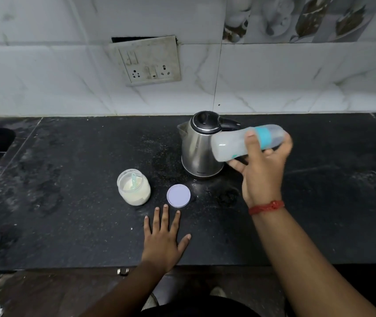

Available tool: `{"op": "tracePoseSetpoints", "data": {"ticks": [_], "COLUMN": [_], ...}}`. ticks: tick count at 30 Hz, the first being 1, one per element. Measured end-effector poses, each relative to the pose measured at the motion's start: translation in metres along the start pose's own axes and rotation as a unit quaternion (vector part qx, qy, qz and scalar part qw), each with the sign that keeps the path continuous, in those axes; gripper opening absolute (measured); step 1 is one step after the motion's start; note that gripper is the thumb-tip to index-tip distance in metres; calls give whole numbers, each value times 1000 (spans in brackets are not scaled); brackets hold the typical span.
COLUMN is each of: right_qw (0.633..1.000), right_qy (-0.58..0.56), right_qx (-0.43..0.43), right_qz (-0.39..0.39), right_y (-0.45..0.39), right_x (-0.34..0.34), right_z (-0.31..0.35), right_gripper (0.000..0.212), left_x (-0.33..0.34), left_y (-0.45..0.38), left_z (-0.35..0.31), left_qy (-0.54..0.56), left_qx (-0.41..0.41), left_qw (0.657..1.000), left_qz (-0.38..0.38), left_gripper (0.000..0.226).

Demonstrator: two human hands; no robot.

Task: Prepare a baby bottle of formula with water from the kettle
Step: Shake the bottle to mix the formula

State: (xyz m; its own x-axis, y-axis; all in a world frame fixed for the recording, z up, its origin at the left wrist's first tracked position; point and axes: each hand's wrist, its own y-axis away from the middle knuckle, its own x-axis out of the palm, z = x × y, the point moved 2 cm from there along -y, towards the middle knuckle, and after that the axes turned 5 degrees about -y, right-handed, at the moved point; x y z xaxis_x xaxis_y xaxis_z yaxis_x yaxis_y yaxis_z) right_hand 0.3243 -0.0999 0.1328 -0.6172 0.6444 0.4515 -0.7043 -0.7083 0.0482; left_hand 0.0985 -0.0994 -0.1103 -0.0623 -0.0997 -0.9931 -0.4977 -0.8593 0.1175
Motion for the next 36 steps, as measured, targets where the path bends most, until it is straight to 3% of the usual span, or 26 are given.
{"op": "tracePoseSetpoints", "data": {"ticks": [1, 4, 8, 12, 16, 20, 24, 28, 32, 36], "right_qw": [1000, 988, 1000, 979, 999, 978, 999, 986, 1000, 985], "right_qy": [7, 106, 16, 140, 48, 158, 32, 128, 23, 125], "right_qx": [1, 20, -1, 29, 16, 51, 27, 23, -8, 15], "right_qz": [0, 114, 1, 143, 2, 124, 1, 109, -13, 117], "right_y": [1, 5, -2, 2, -4, 7, -1, 2, -9, -2], "right_x": [2, 3, -7, -2, -11, -6, -8, 1, -5, -1], "right_z": [0, -5, 2, -6, -7, -17, -9, -7, 8, 5], "right_gripper": [54, 60, 54, 63, 66, 67, 58, 61, 56, 59], "left_x": [0, 0, 0, 1, 0, 1, 0, 0, 0, 0], "left_y": [0, 0, 0, 0, 0, 0, 0, 0, 0, 0], "left_z": [0, 2, 1, 2, 0, 2, 1, 2, 1, 2], "left_qy": [0, -2, 0, 0, 2, -1, -2, -5, -2, -4], "left_qx": [1, -1, -1, -1, -1, 2, 2, 2, 4, 3], "left_qw": [1000, 1000, 1000, 1000, 1000, 1000, 1000, 1000, 1000, 1000], "left_qz": [-1, 1, 5, 8, 7, 6, 7, 9, 8, 13], "left_gripper": [78, 79, 81, 81, 81, 80, 80, 80, 80, 80]}}
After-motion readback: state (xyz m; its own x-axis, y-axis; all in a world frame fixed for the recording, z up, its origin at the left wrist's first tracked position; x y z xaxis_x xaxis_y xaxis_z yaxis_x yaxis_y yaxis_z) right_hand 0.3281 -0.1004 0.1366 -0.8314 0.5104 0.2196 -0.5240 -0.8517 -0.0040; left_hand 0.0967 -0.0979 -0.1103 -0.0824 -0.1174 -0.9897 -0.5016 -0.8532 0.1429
